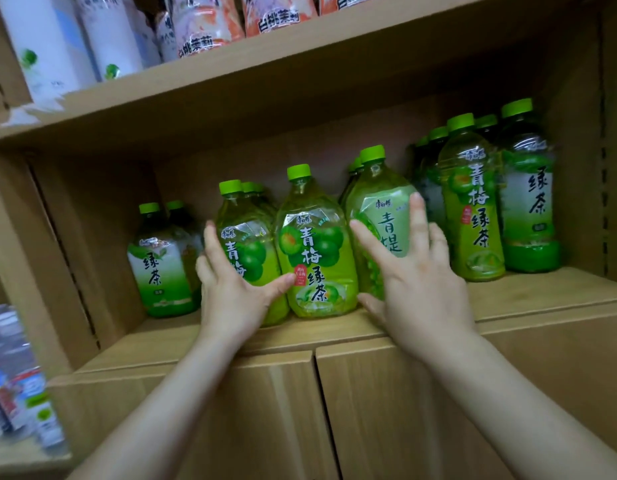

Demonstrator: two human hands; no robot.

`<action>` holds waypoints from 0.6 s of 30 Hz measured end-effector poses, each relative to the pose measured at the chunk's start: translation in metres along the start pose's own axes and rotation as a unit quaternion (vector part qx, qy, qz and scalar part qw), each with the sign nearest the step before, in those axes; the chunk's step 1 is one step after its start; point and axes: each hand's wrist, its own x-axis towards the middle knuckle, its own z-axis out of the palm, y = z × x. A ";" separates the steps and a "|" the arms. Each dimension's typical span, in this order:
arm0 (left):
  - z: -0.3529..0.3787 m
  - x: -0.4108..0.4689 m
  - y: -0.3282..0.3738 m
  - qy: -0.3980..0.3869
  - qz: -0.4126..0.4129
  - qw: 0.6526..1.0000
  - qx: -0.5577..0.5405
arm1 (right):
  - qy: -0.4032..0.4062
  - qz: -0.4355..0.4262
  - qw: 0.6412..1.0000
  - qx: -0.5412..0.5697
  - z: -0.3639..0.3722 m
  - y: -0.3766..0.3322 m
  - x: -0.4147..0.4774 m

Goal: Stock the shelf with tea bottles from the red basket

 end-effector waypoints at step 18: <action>-0.051 -0.064 0.015 0.001 0.146 0.986 0.082 | -0.123 -0.046 0.990 0.057 -0.011 0.041 -0.019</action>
